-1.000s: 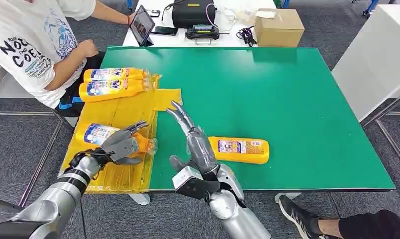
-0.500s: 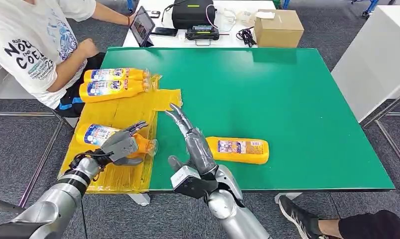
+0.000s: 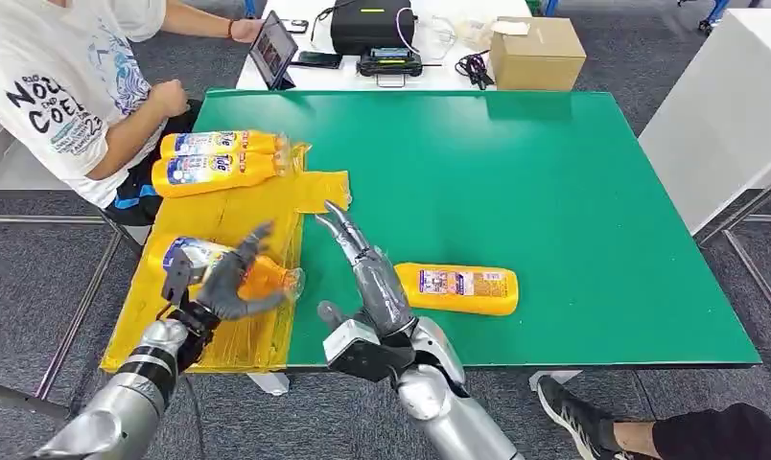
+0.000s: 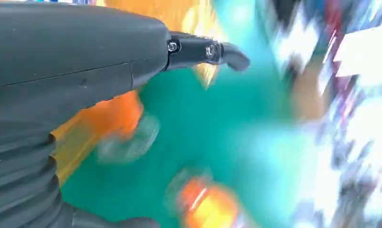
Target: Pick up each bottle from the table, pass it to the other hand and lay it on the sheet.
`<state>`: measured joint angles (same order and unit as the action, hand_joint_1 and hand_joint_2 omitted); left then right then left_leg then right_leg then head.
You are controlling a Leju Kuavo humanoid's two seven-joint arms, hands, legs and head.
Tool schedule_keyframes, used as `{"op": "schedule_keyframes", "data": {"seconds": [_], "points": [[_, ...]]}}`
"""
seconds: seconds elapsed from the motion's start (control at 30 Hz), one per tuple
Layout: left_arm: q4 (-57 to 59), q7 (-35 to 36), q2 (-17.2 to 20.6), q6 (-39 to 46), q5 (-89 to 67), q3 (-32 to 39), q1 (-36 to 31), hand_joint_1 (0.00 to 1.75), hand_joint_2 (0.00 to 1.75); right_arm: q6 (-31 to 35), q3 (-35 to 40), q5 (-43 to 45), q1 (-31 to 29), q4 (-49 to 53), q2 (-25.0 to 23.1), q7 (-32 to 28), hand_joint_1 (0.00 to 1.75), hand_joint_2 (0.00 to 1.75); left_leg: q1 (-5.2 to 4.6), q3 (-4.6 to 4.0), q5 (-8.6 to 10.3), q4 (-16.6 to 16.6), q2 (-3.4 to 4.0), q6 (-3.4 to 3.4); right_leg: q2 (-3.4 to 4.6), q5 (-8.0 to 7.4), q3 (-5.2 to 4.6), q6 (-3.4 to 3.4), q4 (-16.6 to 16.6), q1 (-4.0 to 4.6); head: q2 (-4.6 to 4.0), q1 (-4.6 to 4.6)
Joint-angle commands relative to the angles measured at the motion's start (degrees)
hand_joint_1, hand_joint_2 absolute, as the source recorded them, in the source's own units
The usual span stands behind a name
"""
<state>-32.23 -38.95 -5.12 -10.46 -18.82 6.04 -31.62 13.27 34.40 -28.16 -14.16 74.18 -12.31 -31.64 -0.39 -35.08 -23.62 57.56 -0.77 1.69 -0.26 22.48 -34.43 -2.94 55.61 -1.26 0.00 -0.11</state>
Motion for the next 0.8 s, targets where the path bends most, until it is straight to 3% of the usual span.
{"op": "schedule_keyframes", "data": {"seconds": [0.03,0.1,0.2,0.8], "points": [[-32.1,1.5,-9.1,13.5,23.8,8.6,10.7,0.00,1.75,5.0,-0.5,-16.8,-6.4,-9.8,8.4,17.8,0.00,1.75,0.12,0.09,-0.12,0.0,0.15,-0.05,0.11,0.03,0.14,0.07,-0.1,0.13,0.00,0.00],[-37.2,7.1,-8.7,5.8,36.1,9.1,14.5,0.00,1.75,2.8,-2.7,-18.7,-8.6,-12.6,12.1,19.6,0.00,1.75,0.08,0.13,-0.14,0.0,0.21,-0.04,0.13,0.03,0.18,0.06,-0.1,0.09,0.00,0.00],[-38.1,6.6,-8.1,6.0,36.3,8.3,15.9,0.00,1.75,-0.8,-4.9,-20.9,-10.1,-16.5,14.6,22.1,0.00,1.75,0.05,0.16,-0.12,-0.1,0.25,-0.03,0.16,-0.01,0.21,0.07,-0.2,0.07,0.00,0.00],[-32.7,2.1,-6.6,10.6,29.3,6.3,14.9,0.00,1.75,-6.0,-5.1,-22.7,-12.0,-24.3,15.1,25.6,0.00,1.75,0.12,0.05,-0.15,0.0,0.11,-0.09,0.04,0.07,0.11,0.11,-0.1,0.16,0.00,0.00]]}}
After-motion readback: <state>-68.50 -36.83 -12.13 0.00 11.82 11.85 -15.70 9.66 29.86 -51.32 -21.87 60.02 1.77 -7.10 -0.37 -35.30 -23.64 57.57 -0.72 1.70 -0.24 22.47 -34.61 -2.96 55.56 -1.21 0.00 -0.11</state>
